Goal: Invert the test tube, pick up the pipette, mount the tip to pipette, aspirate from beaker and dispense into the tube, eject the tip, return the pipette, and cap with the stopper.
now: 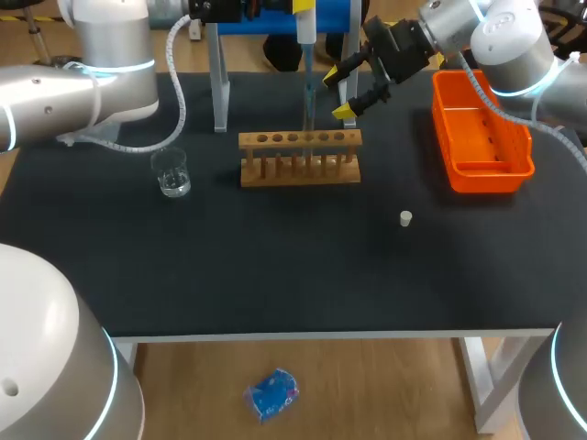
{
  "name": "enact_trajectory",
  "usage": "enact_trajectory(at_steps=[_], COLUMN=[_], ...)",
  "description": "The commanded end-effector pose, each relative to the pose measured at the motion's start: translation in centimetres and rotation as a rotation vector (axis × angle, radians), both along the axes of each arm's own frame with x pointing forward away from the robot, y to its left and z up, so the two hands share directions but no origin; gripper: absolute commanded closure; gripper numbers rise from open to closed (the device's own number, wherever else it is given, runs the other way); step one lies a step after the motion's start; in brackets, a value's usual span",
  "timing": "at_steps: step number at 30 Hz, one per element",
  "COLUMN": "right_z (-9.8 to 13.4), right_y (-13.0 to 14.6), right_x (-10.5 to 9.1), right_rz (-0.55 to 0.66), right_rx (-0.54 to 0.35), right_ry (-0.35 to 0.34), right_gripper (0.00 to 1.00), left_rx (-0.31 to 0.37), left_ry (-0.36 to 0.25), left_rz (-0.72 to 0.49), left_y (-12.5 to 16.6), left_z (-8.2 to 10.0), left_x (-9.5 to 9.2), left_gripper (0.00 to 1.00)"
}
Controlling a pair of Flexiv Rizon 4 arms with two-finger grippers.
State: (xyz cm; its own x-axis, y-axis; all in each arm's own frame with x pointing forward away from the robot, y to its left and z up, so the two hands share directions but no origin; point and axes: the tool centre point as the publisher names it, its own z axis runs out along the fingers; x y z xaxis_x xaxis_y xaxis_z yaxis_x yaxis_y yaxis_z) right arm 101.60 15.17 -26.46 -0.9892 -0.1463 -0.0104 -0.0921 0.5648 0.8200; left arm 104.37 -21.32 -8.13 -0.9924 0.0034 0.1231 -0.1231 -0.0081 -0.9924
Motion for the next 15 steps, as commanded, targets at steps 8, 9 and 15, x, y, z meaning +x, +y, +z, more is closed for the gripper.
enact_trajectory(at_steps=[8,9,15], right_z=[0.04,0.04,0.04], right_y=[-0.03,-0.03,-0.03], right_x=[0.03,0.03,0.03], right_rz=[0.001,0.001,0.001], right_rx=[-0.002,-0.002,-0.002], right_ry=[0.001,0.001,0.001], right_gripper=[0.00,0.00,0.00], left_rx=[-0.008,-0.010,-0.013], left_ry=[-0.012,-0.012,-0.016], left_rz=[0.006,0.007,0.006], left_y=[-0.33,-0.37,-0.53], left_z=[-0.30,-0.33,-0.35], left_x=[-0.58,-0.68,-1.04], left_gripper=[1.00,1.00,1.00])
